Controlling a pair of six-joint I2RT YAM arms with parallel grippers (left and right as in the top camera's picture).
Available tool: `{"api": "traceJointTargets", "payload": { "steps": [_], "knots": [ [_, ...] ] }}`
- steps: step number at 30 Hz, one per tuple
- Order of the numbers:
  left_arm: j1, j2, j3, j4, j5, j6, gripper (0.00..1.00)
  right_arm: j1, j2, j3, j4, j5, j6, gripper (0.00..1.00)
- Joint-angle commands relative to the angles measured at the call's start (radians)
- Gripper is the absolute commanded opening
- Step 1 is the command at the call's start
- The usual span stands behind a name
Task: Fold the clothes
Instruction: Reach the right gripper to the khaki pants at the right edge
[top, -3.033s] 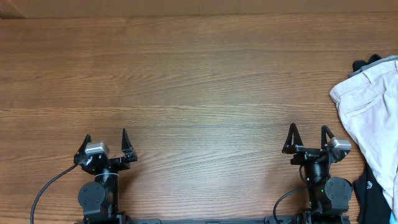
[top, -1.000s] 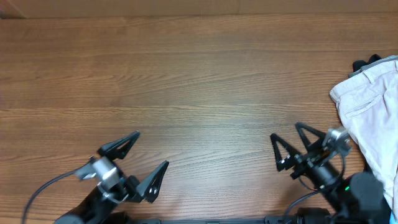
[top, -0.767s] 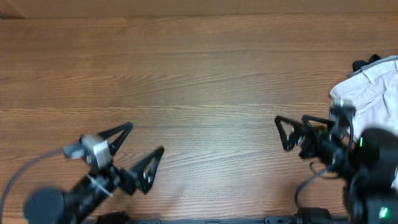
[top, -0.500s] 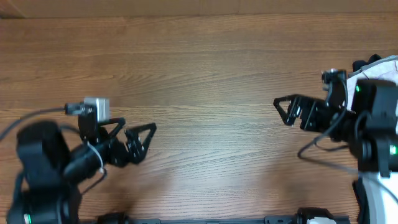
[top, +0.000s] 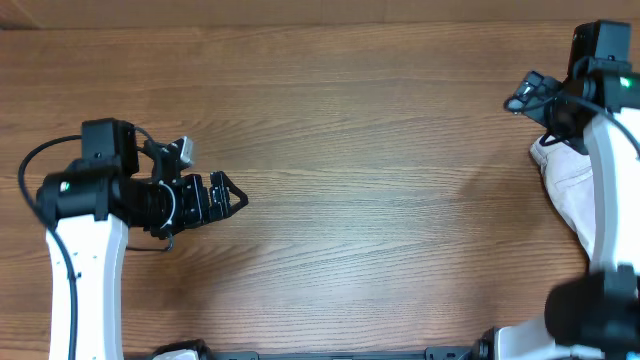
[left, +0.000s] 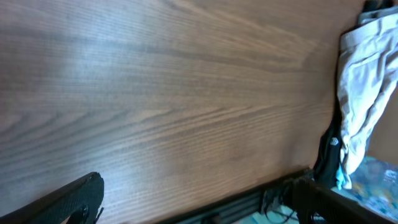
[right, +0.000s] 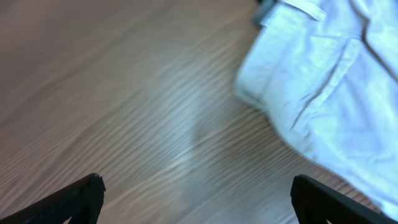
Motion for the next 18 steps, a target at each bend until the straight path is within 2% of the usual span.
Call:
{"api": "traceJointTargets", "payload": {
  "steps": [1, 5, 9, 11, 18],
  "knots": [
    [0.005, 0.037, 0.020, 0.000, -0.008, 0.037, 1.00, -0.046, 0.095, 0.027, 0.010, 0.061, 0.033, 1.00],
    [0.005, 0.045, 0.020, 0.032, 0.017, 0.042, 1.00, -0.068, 0.186, 0.027, 0.039, 0.074, 0.033, 1.00],
    [0.000, 0.012, 0.020, 0.085, 0.288, 0.151, 1.00, -0.087, 0.278, 0.027, 0.105, 0.071, 0.032, 1.00],
    [-0.006, -0.024, 0.021, 0.135, 0.360, 0.165, 1.00, -0.089, 0.319, 0.027, 0.098, 0.061, 0.032, 1.00],
    [-0.010, -0.150, 0.021, 0.190, 0.362, 0.157, 1.00, -0.092, 0.378, 0.027, 0.099, 0.100, 0.033, 1.00]
  ]
}}
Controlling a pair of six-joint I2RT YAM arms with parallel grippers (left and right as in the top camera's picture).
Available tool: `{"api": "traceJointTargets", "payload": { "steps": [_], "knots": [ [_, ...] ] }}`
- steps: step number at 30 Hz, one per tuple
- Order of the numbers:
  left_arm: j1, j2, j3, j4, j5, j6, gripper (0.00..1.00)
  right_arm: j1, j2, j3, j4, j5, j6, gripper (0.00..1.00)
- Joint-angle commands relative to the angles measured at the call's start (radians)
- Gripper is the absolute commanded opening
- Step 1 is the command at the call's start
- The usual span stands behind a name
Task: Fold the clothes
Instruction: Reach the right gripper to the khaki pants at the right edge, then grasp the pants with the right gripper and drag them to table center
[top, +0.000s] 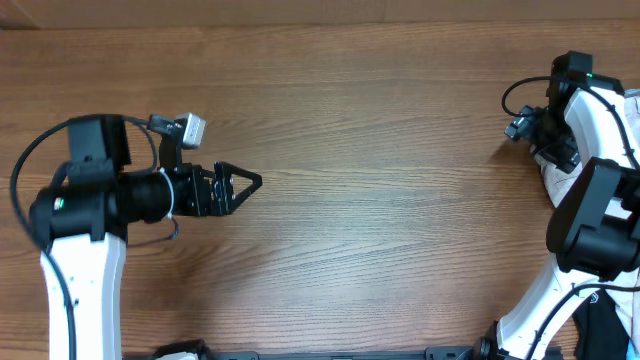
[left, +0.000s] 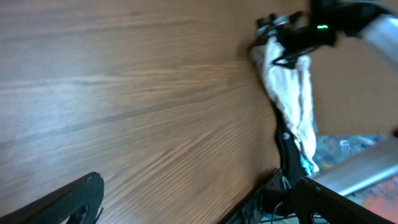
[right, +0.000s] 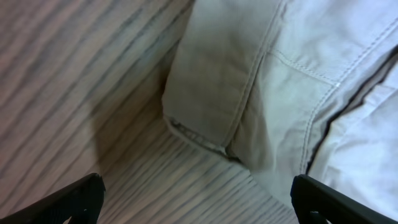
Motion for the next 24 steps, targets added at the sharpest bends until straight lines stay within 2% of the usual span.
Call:
{"api": "traceJointTargets", "payload": {
  "steps": [1, 3, 5, 8, 9, 10, 12, 15, 19, 22, 24],
  "knots": [
    [-0.008, -0.070, 0.021, 0.004, 0.062, 0.031, 1.00, -0.010, 0.005, 0.025, 0.018, 0.036, 0.010, 1.00],
    [-0.008, -0.106, 0.021, 0.014, 0.093, -0.002, 1.00, -0.021, 0.017, 0.025, 0.042, 0.046, 0.009, 1.00],
    [-0.008, -0.140, 0.021, 0.037, 0.138, -0.034, 1.00, -0.034, 0.024, 0.025, 0.051, 0.032, 0.010, 0.95],
    [-0.008, -0.187, 0.021, 0.077, 0.167, -0.064, 1.00, -0.050, 0.025, 0.025, 0.058, -0.026, 0.008, 0.73],
    [-0.008, -0.206, 0.021, 0.094, 0.167, -0.077, 1.00, -0.054, 0.025, 0.025, 0.059, -0.034, 0.009, 0.68],
    [-0.008, -0.222, 0.021, 0.106, 0.167, -0.086, 1.00, -0.057, 0.025, 0.025, 0.064, -0.034, 0.008, 0.68],
    [-0.008, -0.259, 0.021, 0.135, 0.167, -0.101, 1.00, -0.061, 0.029, 0.024, 0.072, -0.030, 0.005, 0.87],
    [-0.008, -0.296, 0.021, 0.149, 0.166, -0.101, 1.00, -0.061, 0.035, 0.023, 0.073, -0.031, 0.005, 0.88],
    [-0.008, -0.324, 0.021, 0.149, 0.166, -0.101, 1.00, -0.061, 0.035, -0.004, 0.089, -0.058, 0.005, 0.82],
    [-0.008, -0.328, 0.021, 0.150, 0.166, -0.101, 1.00, -0.061, 0.035, -0.027, 0.101, -0.061, 0.005, 0.63],
    [-0.008, -0.328, 0.021, 0.150, 0.165, -0.100, 1.00, -0.061, 0.035, -0.039, 0.107, -0.060, 0.005, 0.44]
  ]
}}
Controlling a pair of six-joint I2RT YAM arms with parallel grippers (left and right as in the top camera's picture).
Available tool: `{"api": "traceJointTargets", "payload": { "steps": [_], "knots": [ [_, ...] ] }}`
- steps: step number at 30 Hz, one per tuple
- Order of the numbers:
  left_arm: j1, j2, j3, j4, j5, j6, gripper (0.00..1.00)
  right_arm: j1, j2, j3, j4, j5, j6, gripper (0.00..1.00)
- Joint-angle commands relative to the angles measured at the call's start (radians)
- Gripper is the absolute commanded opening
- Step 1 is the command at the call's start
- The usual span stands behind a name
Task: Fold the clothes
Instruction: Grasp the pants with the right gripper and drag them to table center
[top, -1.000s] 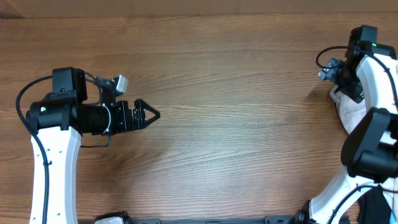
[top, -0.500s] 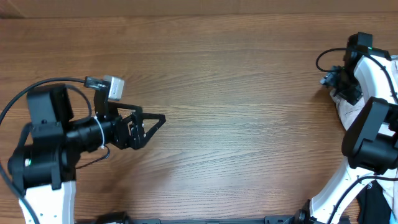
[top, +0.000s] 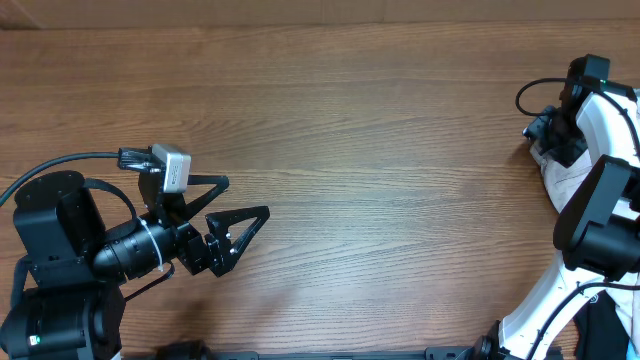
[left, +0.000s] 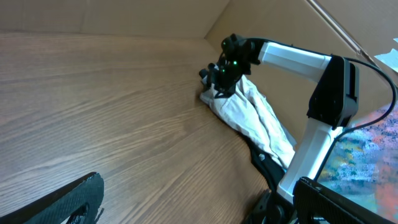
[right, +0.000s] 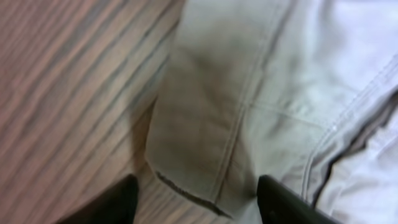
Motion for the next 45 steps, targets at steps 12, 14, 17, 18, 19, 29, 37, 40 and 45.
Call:
{"api": "traceJointTargets", "payload": {
  "steps": [12, 14, 17, 18, 19, 29, 37, 40, 45],
  "knots": [
    [-0.008, -0.003, 0.021, 0.005, 0.024, -0.014, 1.00, -0.002, 0.016, -0.097, 0.050, -0.034, 0.005, 0.04],
    [-0.008, -0.003, 0.021, 0.008, 0.024, -0.014, 1.00, -0.002, 0.003, -0.087, 0.029, -0.067, 0.005, 0.04],
    [-0.008, -0.003, 0.021, 0.008, 0.024, -0.014, 1.00, -0.002, -0.052, -0.045, -0.010, -0.093, 0.005, 0.04],
    [-0.008, -0.004, 0.021, 0.007, 0.024, -0.014, 1.00, -0.002, -0.083, -0.027, -0.024, -0.096, 0.005, 0.04],
    [-0.008, -0.003, 0.021, 0.007, 0.024, -0.014, 1.00, -0.002, -0.124, -0.006, -0.042, -0.100, 0.005, 0.04],
    [-0.008, -0.003, 0.021, 0.011, 0.025, -0.014, 1.00, 0.005, -0.534, 0.311, -0.229, -0.314, -0.053, 0.04],
    [-0.008, -0.004, 0.022, 0.012, 0.029, -0.014, 1.00, 0.188, -0.648, 0.410, -0.271, -0.480, -0.090, 0.04],
    [-0.008, -0.004, 0.030, 0.012, 0.029, -0.015, 1.00, 0.336, -0.632, 0.401, -0.285, -0.484, -0.106, 0.04],
    [-0.006, -0.004, 0.087, 0.011, 0.021, -0.014, 1.00, 0.588, -0.573, 0.364, -0.280, -0.473, -0.108, 0.04]
  ]
}}
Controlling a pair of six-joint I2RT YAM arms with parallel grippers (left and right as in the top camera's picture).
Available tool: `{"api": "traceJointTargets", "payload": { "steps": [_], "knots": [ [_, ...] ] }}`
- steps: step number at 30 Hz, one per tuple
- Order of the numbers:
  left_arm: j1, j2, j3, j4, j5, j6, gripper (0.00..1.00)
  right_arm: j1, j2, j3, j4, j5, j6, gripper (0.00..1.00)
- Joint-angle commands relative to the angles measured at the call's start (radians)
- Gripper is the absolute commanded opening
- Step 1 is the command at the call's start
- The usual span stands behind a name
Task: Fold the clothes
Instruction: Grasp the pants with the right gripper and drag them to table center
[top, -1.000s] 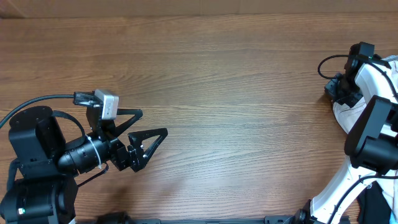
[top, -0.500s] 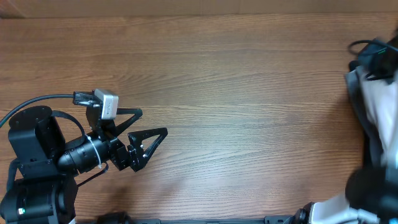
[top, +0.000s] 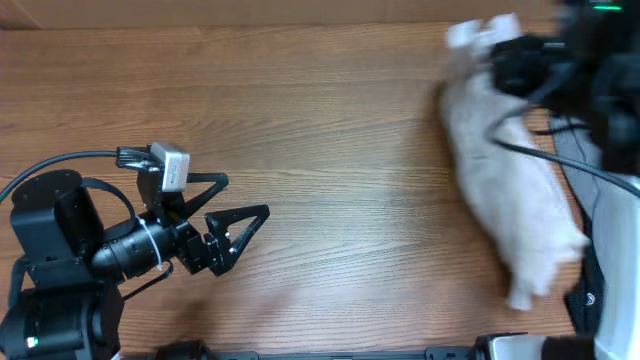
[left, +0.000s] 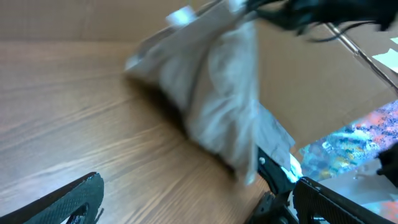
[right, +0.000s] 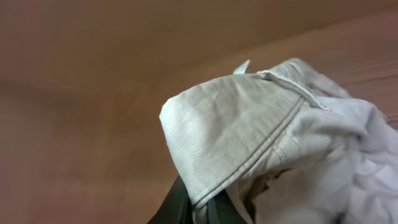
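Observation:
A pale beige garment, seemingly trousers, hangs blurred over the right part of the wooden table. It runs from the far edge towards the near edge. My right gripper holds its top end. In the right wrist view the right gripper is shut on a stitched hem corner of the garment. My left gripper hovers open over the left side, pointing right, far from the cloth. The left wrist view shows the garment dangling ahead of the open left gripper.
A cardboard wall runs along the far side of the table. Dark fabric or cable hangs past the table's right edge. A colourful patterned surface lies beyond that edge.
My right gripper was down at the garment's hem by the table's right edge, its jaws round it. Now it is shut on the hem, raised and further left, with the garment hanging over the table. The left arm is unmoved.
The garment lay bunched at the right edge with my right gripper open above it and the left gripper low at the left. The right gripper then stood close over the hem while the left arm lifted and turned. Now the garment hangs from the shut right gripper.

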Motion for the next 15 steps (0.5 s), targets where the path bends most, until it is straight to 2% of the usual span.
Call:
{"api": "traceJointTargets", "payload": {
  "steps": [1, 8, 9, 11, 12, 15],
  "knots": [
    [-0.006, -0.005, 0.080, 0.005, 0.017, -0.014, 1.00, 0.156, 0.037, -0.019, 0.023, -0.032, -0.022, 0.04],
    [-0.006, -0.005, 0.220, -0.008, -0.060, -0.014, 1.00, 0.400, 0.119, -0.021, 0.028, 0.027, -0.021, 0.04],
    [-0.006, -0.005, 0.232, -0.009, -0.060, -0.014, 1.00, 0.419, 0.124, -0.021, 0.028, 0.034, -0.021, 0.11],
    [-0.006, -0.005, 0.250, -0.011, -0.060, -0.014, 1.00, 0.449, 0.130, -0.021, 0.029, 0.074, -0.022, 0.40],
    [-0.006, -0.005, 0.255, -0.011, -0.060, -0.014, 1.00, 0.454, 0.130, -0.021, 0.027, 0.108, -0.022, 0.48],
    [-0.006, -0.005, 0.258, -0.013, -0.060, -0.014, 1.00, 0.441, 0.126, -0.016, 0.008, 0.210, -0.021, 0.54]
  ]
}}
